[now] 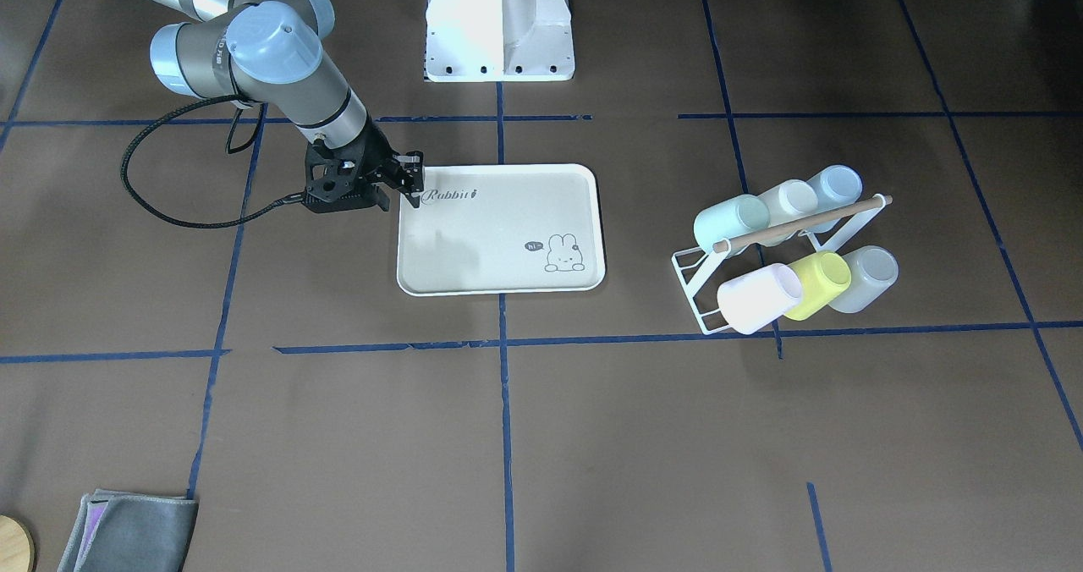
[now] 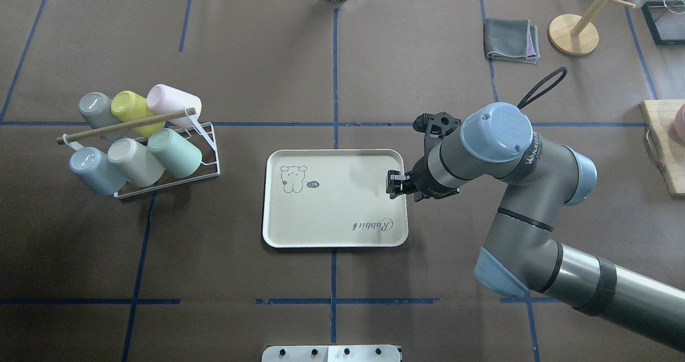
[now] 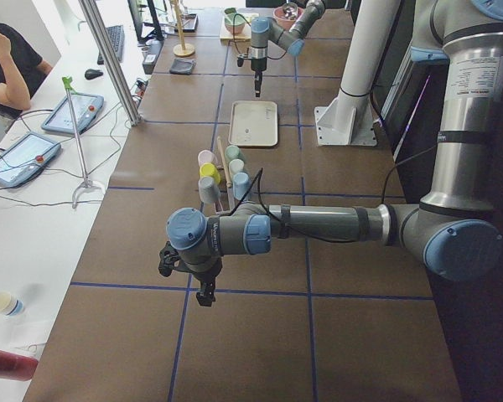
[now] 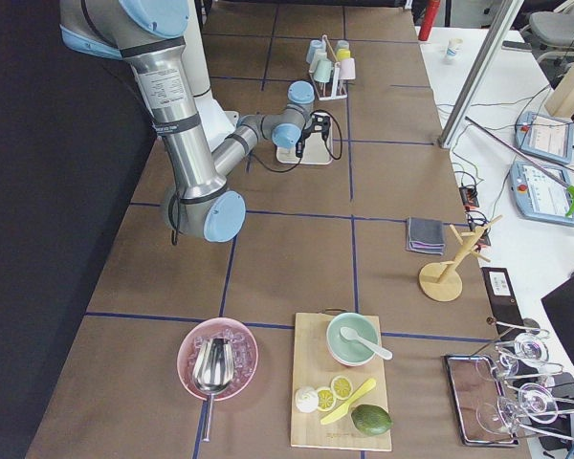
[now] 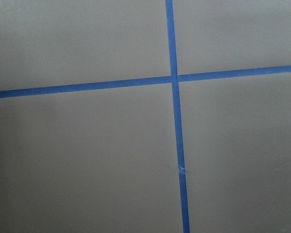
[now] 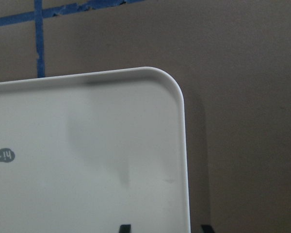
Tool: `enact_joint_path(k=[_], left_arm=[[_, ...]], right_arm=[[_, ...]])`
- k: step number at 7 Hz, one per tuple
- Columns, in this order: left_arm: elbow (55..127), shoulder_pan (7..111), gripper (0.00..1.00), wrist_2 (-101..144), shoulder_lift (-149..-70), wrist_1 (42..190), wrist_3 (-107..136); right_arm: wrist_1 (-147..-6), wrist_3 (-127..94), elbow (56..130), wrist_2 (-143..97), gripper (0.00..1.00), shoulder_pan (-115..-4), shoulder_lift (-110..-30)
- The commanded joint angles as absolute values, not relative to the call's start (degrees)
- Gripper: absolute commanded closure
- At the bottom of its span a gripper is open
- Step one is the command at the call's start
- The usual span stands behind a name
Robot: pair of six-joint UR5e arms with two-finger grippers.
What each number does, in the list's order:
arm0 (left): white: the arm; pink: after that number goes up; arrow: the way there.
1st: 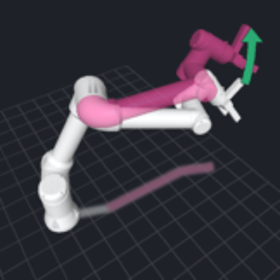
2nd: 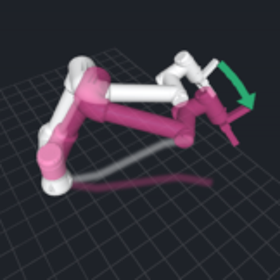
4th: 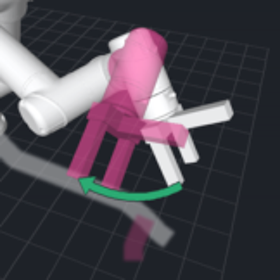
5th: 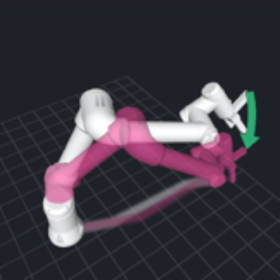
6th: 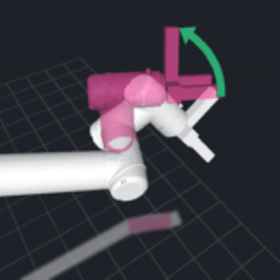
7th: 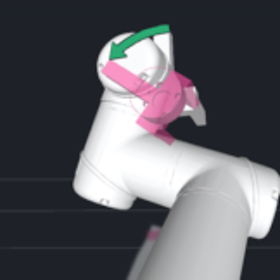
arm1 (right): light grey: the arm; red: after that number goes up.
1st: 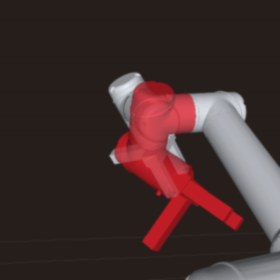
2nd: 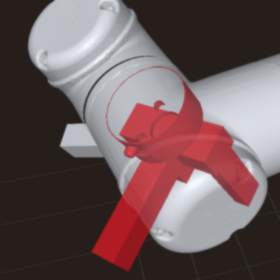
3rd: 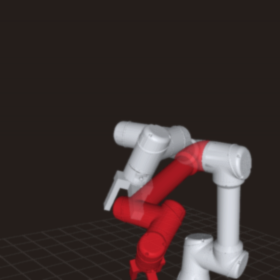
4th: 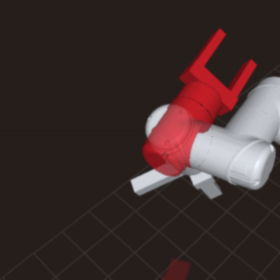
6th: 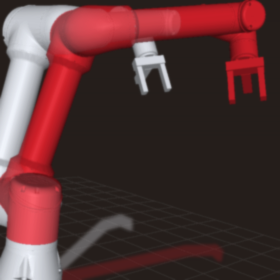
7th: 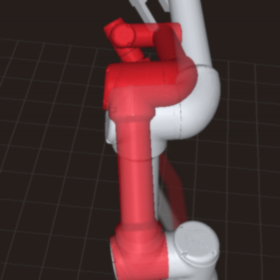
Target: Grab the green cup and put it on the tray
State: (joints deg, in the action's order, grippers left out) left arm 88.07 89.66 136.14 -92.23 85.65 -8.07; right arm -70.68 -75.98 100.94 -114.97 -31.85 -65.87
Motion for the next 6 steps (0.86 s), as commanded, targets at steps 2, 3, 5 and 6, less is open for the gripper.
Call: enact_joint_path(k=[2,3,5,6], left_arm=[[88.51,89.65,0.0,136.05,-95.35,85.43,-7.91],[88.68,89.65,0.0,135.71,-97.54,84.73,-8.17],[94.62,89.47,0.0,135.62,-97.82,84.64,-8.26],[97.62,89.47,0.0,135.62,-97.74,84.46,-8.35]], right_arm=[[-71.54,-77.96,102.56,-115.13,0.0,-34.44,-64.95],[-72.33,-78.05,102.92,-115.83,0.0,-36.02,-64.95],[-80.04,-77.17,106.16,-116.28,0.0,-38.4,-65.04],[-80.07,-77.08,106.17,-116.28,0.0,-39.1,-65.13]])
